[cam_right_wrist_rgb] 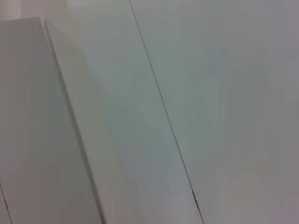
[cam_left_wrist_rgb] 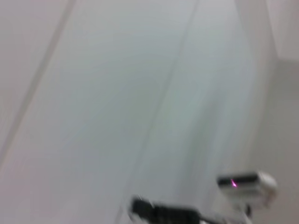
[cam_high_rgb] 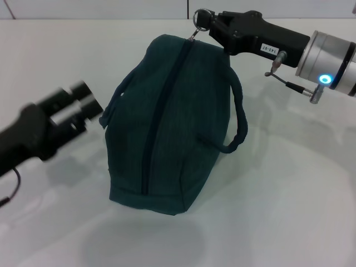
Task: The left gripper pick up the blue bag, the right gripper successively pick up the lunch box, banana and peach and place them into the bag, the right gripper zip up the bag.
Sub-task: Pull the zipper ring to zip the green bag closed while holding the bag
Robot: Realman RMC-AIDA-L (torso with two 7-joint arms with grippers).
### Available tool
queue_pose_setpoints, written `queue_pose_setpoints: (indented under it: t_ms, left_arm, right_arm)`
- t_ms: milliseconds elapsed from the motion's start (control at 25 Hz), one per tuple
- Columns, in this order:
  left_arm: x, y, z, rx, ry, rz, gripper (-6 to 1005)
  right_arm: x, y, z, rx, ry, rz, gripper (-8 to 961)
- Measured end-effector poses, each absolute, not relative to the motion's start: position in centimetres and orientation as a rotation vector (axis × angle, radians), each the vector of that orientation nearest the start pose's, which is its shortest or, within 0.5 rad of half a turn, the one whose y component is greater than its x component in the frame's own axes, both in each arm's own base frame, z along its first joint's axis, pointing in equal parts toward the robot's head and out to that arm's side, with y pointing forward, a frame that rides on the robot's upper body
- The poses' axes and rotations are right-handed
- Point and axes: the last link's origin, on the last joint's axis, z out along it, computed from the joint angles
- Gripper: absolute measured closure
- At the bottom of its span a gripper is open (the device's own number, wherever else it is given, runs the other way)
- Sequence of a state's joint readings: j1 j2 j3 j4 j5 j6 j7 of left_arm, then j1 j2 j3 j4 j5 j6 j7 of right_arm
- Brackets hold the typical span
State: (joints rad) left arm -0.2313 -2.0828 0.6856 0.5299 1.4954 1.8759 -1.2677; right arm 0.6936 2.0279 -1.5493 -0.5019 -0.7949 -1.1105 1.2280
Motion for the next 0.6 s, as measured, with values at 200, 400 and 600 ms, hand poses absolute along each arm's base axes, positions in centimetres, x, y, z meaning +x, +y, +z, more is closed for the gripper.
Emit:
queue_pose_setpoints:
  t_ms: [200,400,600]
  left_arm:
    - [-28.9,25.8,5.1,-2.186,-0.745,-1.470,425]
    - [-27.9,29.0,5.4,-2.216,-0.871,-1.454,214]
    - [-26.5,33.1,4.9,-2.303,-1.073,-1.328,116]
  right_arm:
    - [14.6,39.6,-3.7,-2.477,0.542,1.181,858]
    - [14.9,39.5,-3.6,-2.470,0.534,1.182,856]
    - [15.0,39.5,-3.0,-2.449,0.521,1.215,855]
